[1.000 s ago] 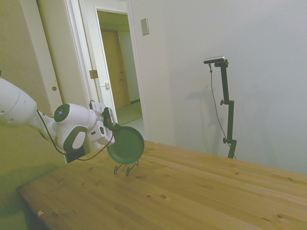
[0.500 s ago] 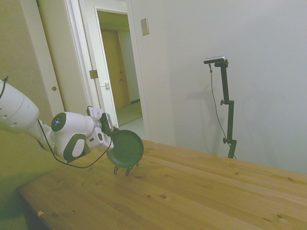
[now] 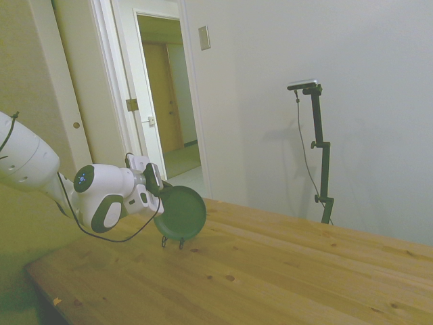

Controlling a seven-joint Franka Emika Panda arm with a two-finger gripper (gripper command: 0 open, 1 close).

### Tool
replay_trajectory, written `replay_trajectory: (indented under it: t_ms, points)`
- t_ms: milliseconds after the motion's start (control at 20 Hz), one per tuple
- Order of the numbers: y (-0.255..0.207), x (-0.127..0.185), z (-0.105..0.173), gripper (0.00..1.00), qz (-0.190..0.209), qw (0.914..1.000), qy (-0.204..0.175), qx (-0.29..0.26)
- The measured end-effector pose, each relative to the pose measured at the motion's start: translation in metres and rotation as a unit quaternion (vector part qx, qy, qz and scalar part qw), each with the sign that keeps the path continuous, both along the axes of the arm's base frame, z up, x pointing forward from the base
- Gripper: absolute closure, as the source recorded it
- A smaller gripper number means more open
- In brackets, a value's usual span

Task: Load the plate

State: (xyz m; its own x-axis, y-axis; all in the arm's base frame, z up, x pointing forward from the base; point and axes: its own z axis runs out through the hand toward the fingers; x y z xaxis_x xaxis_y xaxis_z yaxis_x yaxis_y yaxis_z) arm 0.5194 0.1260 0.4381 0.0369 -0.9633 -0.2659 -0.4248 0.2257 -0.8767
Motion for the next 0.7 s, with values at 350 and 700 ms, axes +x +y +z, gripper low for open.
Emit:
replay_trajectory:
  t_ms: [350,700]
  points:
    - [-0.0011,0.0002,-0.0003,0.00,-0.003,1.0000,0.000,0.002]
    - [-0.0025,0.0010,0.0079,0.00,-0.002,1.0000,0.002,0.003]
